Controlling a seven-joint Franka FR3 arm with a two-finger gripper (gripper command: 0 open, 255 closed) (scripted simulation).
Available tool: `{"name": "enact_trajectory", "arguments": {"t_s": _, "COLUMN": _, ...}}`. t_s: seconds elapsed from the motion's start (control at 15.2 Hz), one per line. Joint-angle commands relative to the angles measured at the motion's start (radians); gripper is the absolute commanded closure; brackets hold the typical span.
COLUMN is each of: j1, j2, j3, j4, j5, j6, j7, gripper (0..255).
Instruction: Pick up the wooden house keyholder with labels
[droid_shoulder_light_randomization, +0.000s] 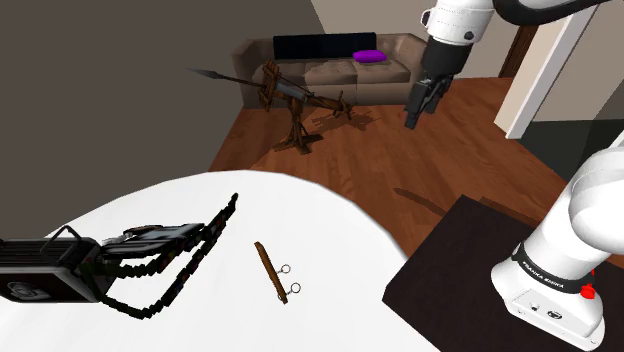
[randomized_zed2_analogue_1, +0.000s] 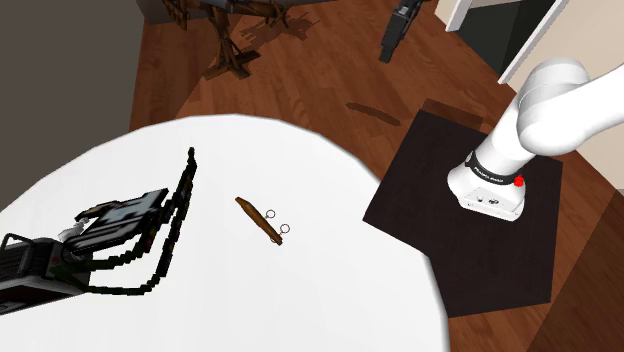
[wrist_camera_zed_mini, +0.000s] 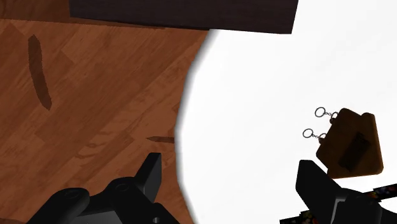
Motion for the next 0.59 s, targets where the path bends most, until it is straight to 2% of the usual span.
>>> {"name": "enact_trajectory", "arguments": {"t_s": 0.0, "j1": 0.01, "j2": 0.011, "j3": 0.05, "j4": -0.037, "j5": 0.02, "j6": 0.068, "j7": 0.056, "gripper": 0}}
{"name": "enact_trajectory", "arguments": {"t_s": 0.53, "j1": 0.019, "j2": 0.149, "j3": 0.269, "j4": -0.078, "j5": 0.058, "j6": 0.314, "j7": 0.287, "gripper": 0}}
